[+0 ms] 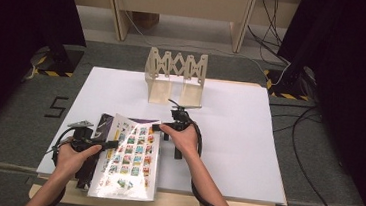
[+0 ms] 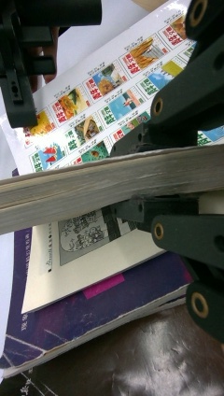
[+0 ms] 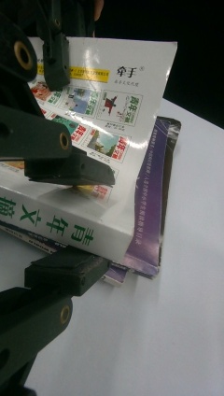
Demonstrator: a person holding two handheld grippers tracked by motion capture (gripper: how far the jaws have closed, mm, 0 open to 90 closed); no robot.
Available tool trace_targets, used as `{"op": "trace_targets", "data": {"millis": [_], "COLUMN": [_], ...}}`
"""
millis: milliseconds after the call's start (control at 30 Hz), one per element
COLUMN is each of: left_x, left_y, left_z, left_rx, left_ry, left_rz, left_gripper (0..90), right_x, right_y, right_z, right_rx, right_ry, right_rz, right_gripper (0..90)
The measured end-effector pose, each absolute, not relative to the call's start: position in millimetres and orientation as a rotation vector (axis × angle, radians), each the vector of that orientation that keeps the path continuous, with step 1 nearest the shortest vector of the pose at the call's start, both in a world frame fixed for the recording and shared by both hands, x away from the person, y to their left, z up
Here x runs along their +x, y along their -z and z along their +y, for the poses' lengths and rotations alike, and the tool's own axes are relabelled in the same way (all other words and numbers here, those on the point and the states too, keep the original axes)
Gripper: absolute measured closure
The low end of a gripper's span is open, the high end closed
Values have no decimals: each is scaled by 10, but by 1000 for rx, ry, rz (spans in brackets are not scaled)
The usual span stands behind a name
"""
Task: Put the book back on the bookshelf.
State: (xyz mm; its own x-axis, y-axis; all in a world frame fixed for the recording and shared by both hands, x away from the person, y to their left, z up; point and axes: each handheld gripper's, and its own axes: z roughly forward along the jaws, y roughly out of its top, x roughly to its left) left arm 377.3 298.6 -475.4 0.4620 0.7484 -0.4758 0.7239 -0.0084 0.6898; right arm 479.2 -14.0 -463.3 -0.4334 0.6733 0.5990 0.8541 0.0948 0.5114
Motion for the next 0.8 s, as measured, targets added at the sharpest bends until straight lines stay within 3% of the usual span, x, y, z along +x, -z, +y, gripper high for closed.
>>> {"op": "trace_targets", "data": {"millis": [367,533,667,800], "left_x": [3779,3780,3779,3788], "left_y": [4746,4741,4716,4697], "left_z": [2982,2995,2996,3029], "left_rx": [1744,1744,1754,1715], "left_ry": [-35,-30,-40,-36], "left_rz": [1263,1266,1259,1257], "left_gripper": [727,724,712,629], "right_x": [4863,4854,4826,4785], "right_y": [4711,4663,4588,4428], "right_z": [-103,-129,-110,-148], "right_rx": [-1536,-1520,-1531,-1505], "right_ry": [1168,1223,1225,1280], "right_rz": [-2113,-2065,-2065,-2032], "right_gripper": [571,673,685,708]}}
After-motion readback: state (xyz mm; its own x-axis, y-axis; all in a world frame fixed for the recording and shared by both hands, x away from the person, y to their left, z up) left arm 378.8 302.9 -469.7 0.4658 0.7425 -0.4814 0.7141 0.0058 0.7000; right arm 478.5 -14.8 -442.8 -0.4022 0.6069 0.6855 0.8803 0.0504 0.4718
